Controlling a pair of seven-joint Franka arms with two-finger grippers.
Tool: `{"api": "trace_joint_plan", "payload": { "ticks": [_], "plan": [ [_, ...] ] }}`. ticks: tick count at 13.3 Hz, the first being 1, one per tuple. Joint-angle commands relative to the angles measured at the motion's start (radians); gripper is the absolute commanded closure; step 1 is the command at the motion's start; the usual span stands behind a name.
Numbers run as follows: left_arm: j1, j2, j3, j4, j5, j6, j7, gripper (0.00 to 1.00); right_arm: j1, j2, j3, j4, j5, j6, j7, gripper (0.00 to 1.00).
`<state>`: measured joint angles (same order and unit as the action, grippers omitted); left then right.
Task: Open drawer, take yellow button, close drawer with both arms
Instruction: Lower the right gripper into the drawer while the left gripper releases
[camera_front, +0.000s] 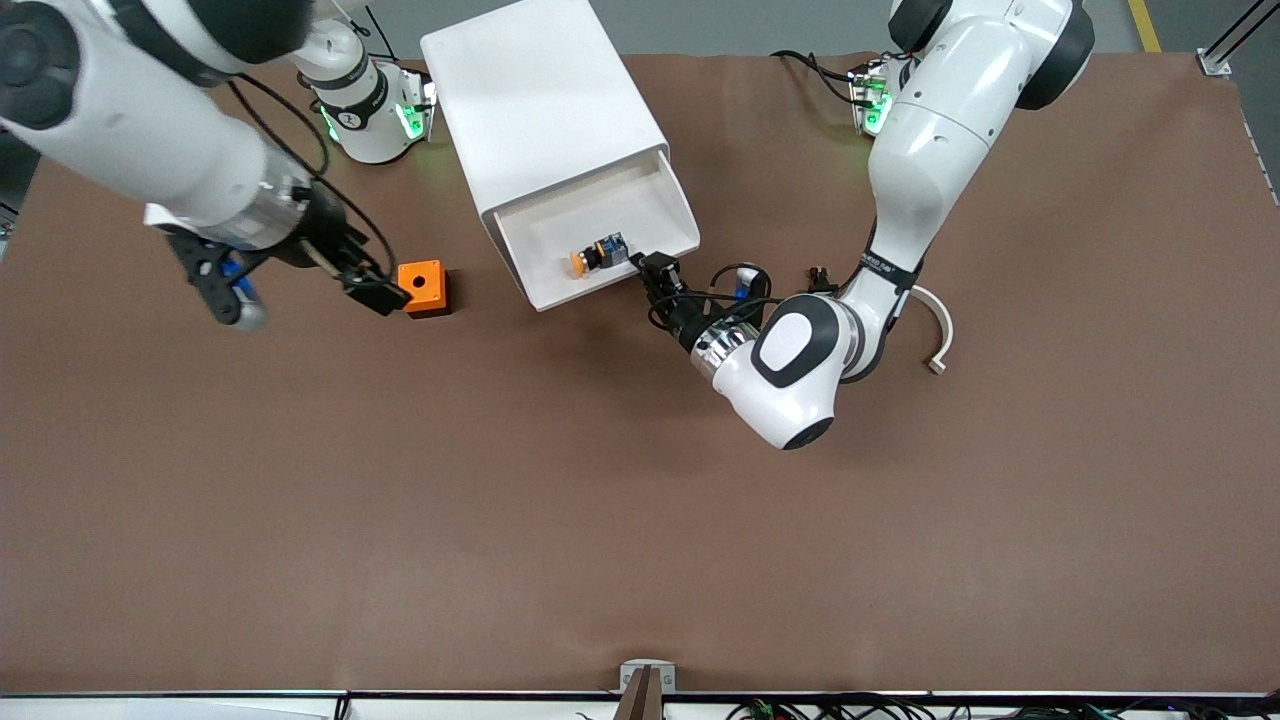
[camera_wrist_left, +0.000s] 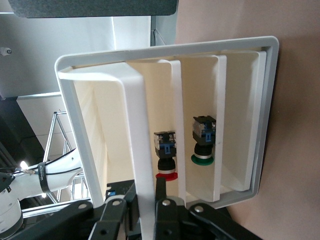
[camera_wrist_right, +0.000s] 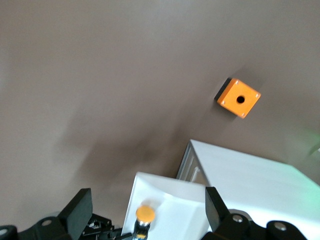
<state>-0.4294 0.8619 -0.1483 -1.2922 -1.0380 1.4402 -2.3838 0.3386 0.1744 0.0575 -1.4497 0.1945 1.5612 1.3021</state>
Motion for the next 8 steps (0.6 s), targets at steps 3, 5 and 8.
{"api": "trace_joint_plan", "payload": {
  "ticks": [3,5,8],
  "plan": [
    [0.035,-0.017,0.003,0.007,0.022,0.022,0.024,0.03,0.101,0.039,-0.010,-0.003,0.002,0.040,0.140,0.00],
    [0.078,-0.030,0.003,0.008,0.042,0.017,0.026,0.01,0.132,0.054,-0.010,-0.027,0.002,0.063,0.144,0.00],
    [0.164,-0.035,0.000,0.027,0.087,-0.020,0.055,0.01,0.206,0.053,-0.011,-0.104,0.000,0.143,0.210,0.00]
  ]
}}
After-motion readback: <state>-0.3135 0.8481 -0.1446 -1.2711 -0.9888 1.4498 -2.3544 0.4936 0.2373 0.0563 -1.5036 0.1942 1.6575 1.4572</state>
